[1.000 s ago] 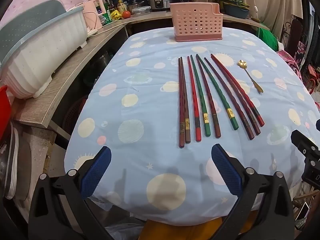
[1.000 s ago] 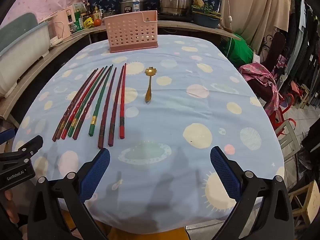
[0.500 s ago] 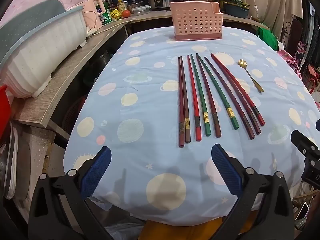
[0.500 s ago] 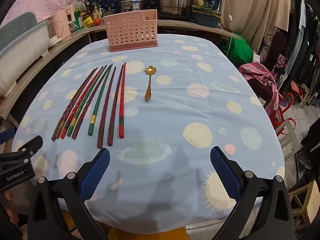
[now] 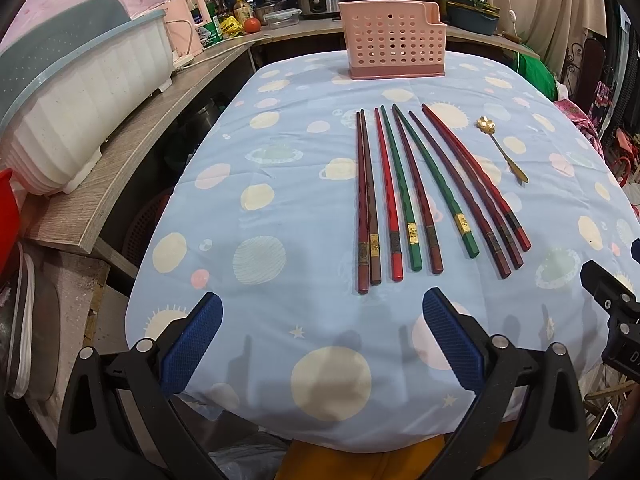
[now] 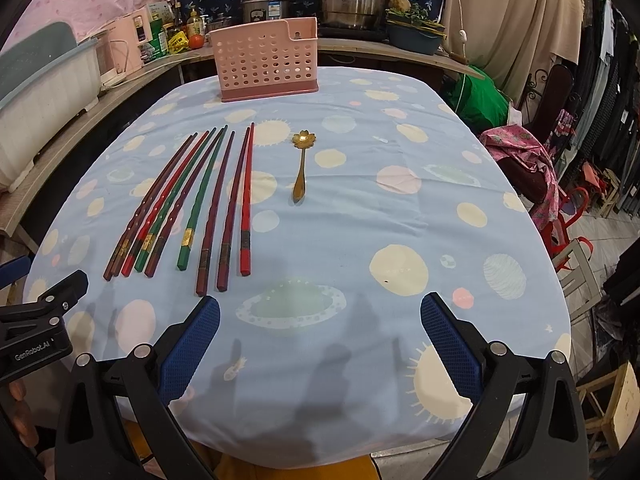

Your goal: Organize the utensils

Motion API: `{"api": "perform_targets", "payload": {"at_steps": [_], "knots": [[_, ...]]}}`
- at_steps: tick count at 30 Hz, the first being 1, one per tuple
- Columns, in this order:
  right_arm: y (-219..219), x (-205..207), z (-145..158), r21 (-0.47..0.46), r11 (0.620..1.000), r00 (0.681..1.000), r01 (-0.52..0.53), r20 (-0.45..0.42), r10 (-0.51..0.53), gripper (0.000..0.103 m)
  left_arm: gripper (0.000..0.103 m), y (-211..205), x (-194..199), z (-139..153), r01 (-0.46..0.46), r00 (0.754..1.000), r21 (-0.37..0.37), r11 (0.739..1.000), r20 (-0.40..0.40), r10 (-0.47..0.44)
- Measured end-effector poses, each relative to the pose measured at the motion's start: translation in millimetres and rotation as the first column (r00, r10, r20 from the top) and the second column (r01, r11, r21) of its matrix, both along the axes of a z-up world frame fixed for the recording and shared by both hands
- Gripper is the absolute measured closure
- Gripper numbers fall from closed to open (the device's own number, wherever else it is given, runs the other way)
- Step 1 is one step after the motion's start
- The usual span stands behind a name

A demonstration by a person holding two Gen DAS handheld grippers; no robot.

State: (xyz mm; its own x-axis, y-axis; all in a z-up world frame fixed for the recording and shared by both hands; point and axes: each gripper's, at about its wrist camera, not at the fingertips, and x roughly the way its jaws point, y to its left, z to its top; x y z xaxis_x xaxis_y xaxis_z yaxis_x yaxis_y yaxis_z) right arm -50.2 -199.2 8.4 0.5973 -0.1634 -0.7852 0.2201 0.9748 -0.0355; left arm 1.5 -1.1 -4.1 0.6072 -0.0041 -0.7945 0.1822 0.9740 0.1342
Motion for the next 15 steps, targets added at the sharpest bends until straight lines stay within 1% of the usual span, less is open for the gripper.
{"api": "perform_targets", "payload": {"at_steps": [15], "knots": [[2.4,1.1,1.9,-0.002,1.000,1.000,-0.002,-0.004,0.002,0.007,0.007,0.8,0.4,-1.5,-0.001,1.000,0.003,1.000,0.001,0.001]]}}
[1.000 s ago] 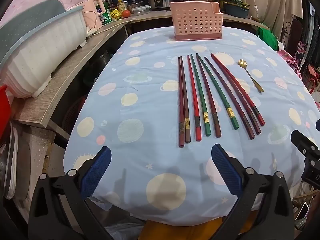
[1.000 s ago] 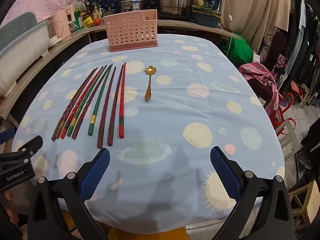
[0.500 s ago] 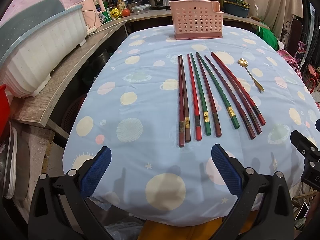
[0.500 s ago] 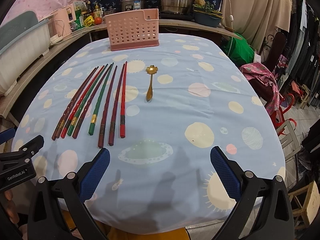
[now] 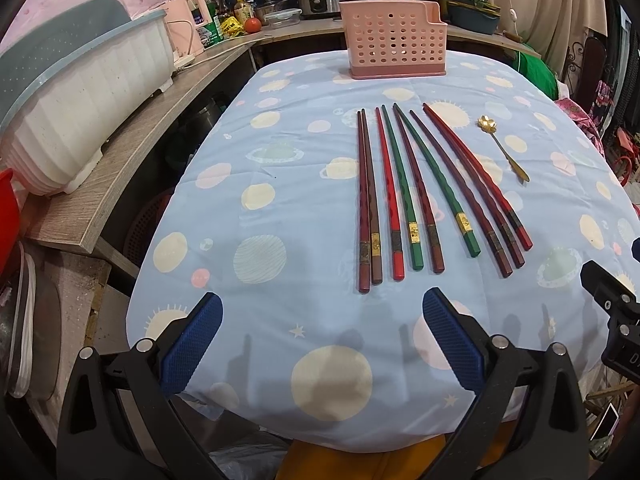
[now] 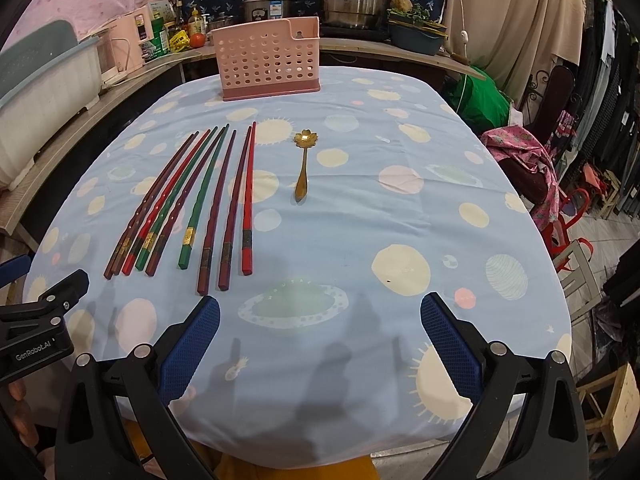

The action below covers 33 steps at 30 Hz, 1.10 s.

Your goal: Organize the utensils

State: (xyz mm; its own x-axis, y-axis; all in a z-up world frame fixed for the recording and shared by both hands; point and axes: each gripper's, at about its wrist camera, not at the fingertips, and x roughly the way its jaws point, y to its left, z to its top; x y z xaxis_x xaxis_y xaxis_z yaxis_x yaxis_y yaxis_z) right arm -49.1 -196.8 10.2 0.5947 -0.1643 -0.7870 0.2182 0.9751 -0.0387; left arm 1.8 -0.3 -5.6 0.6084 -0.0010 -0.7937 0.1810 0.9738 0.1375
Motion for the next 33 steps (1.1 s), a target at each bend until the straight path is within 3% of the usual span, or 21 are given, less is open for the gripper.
{"api": "perform_targets", "payload": {"at_steps": [33], "knots": [[-0.7,-1.5,0.0,0.004,1.000,1.000,0.001,-0.002,-0.001,0.007,0.007,2.7,-2.2,-1.6,-0.003,1.000,-0.006,1.000,-0.010,0.003]]}}
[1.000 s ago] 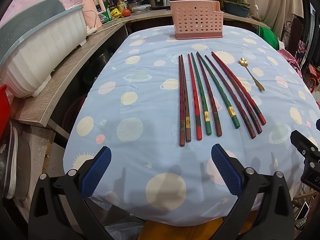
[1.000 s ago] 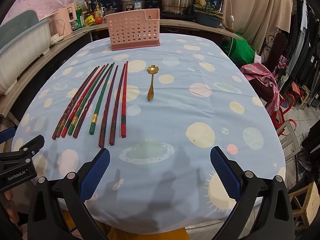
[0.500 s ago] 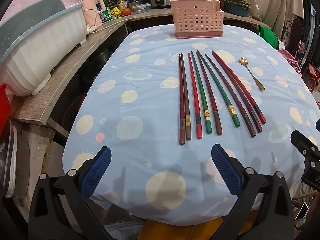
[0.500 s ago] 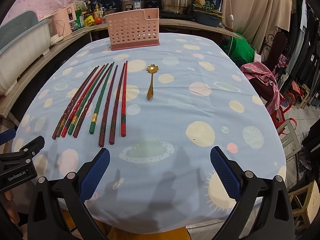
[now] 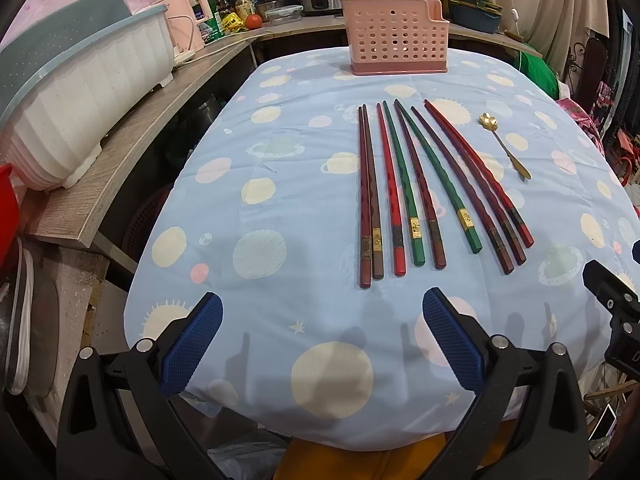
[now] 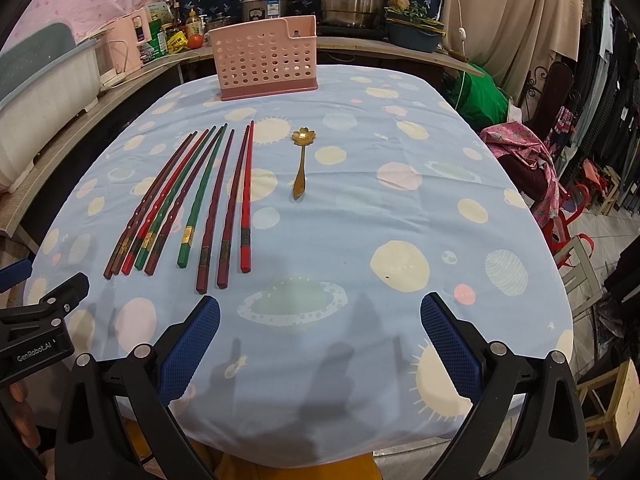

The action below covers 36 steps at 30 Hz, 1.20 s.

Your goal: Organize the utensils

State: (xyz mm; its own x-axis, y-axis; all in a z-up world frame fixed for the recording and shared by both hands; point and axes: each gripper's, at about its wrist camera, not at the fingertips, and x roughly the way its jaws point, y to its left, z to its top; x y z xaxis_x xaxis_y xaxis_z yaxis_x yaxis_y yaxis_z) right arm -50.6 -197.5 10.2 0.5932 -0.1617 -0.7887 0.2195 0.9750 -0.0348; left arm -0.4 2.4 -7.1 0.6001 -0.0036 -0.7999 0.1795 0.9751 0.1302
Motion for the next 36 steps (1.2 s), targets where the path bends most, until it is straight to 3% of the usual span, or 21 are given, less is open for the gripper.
{"api": "perform_targets", "payload": {"at_steps": [20,36], "knots": [[-4.9,1.9,-5.2,0.014,1.000,1.000,0.010,-0.011,-0.009,0.007,0.007,2.0,4.8,-6.1,-0.010,1.000,-0.001,1.000,-0.019,0.010],[-17.6,30.1,-18.1,0.023,0.999,0.999,0.026,-0.041,-0.026,0.007,0.010,16.1,51.2,-32.7,-0.075,0.993,-0.022,0.997,-0.093,0.072]]}}
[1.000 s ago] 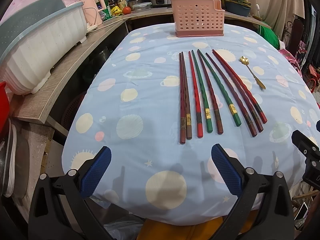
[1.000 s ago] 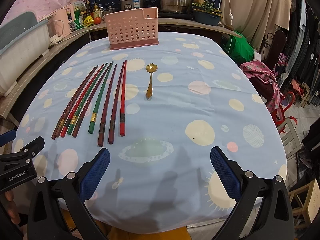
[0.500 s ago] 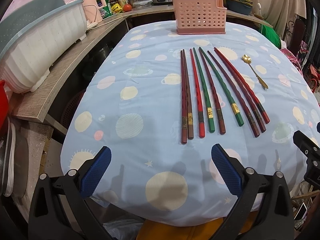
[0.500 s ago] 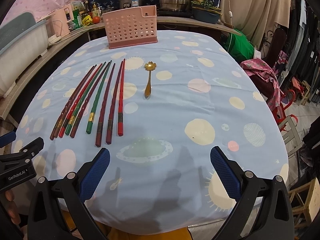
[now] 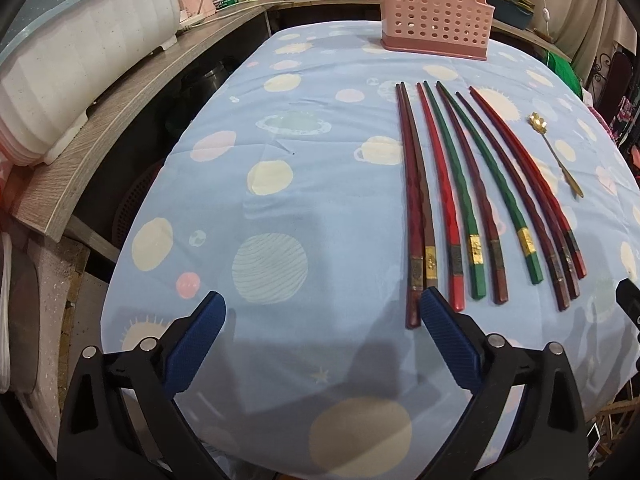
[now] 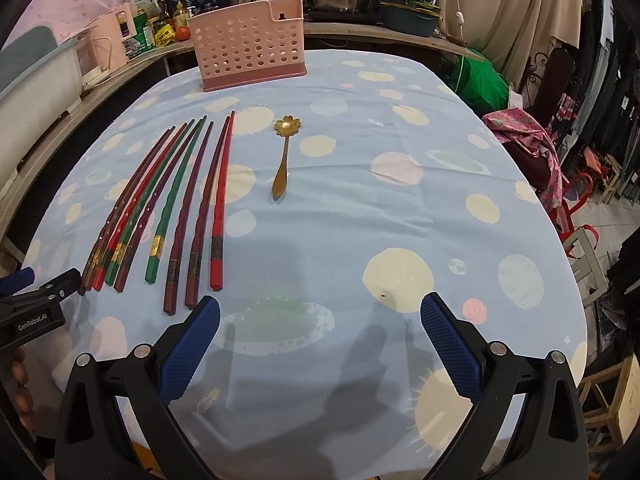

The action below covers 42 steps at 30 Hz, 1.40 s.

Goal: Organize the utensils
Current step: 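Grasp the dark brown chopstick with the left gripper while the right gripper grasps the gold spoon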

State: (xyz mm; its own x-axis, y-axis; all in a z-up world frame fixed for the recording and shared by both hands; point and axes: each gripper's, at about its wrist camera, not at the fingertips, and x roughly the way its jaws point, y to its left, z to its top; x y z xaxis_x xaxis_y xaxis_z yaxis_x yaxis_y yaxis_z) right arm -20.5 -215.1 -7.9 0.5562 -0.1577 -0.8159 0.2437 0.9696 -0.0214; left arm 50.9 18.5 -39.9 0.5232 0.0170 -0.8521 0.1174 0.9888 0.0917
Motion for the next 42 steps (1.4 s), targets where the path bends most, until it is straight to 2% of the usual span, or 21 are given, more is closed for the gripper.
{"api": "perform_targets", "payload": {"at_steps": [8,11,13,17,18,21,23,27,29,32,42], "knots": [[-1.1,18.1,-1.1,0.005,1.000,1.000,-0.012,-0.001,0.012,0.007,0.011,-2.2,16.8,-7.2,0.002,1.000,-0.018,1.000,-0.019,-0.002],[0.1,28.6,-1.2,0.005,1.000,1.000,-0.024,0.004,0.024,0.007,0.018,-0.9,22.5,-6.8,0.006,1.000,-0.041,0.999,-0.021,-0.006],[0.3,36.9,-1.8,0.012,0.999,0.999,-0.034,0.007,0.034,0.009,0.029,-0.4,26.8,-5.5,0.012,1.000,-0.066,0.998,-0.026,-0.014],[-0.3,58.7,-3.4,0.020,0.998,0.999,-0.052,0.016,0.052,0.023,0.048,-1.5,32.7,-2.6,0.025,0.999,-0.097,0.995,-0.032,-0.028],[-1.1,64.9,-4.7,0.027,0.998,0.998,-0.056,0.016,0.055,0.025,0.056,-1.2,34.0,-1.8,0.025,0.999,-0.099,0.995,-0.030,-0.028],[-4.9,82.3,-10.6,0.064,0.996,0.998,-0.058,0.004,0.058,0.039,0.077,0.5,39.3,0.0,0.026,0.999,-0.107,0.994,-0.031,-0.029],[-6.8,91.8,-15.6,0.089,0.994,0.998,-0.059,-0.010,0.060,0.052,0.089,2.5,42.9,0.6,0.025,0.999,-0.114,0.993,-0.037,-0.030],[-5.1,102.3,-18.0,0.072,0.995,0.998,-0.066,-0.009,0.067,0.065,0.092,4.3,44.8,0.7,0.029,0.998,-0.121,0.992,-0.042,-0.035],[-5.0,103.5,-17.7,0.068,0.995,0.997,-0.070,-0.007,0.070,0.080,0.092,4.1,44.4,0.8,0.031,0.998,-0.120,0.992,-0.043,-0.036],[-7.5,102.6,-18.3,0.076,0.994,0.997,-0.075,-0.005,0.076,0.093,0.092,5.2,44.4,1.2,0.032,0.998,-0.129,0.991,-0.049,-0.038],[-9.6,82.1,-0.7,0.081,0.994,0.997,-0.075,0.031,0.073,0.093,0.096,7.4,37.1,12.7,0.034,0.998,-0.159,0.987,-0.044,-0.042]]}}
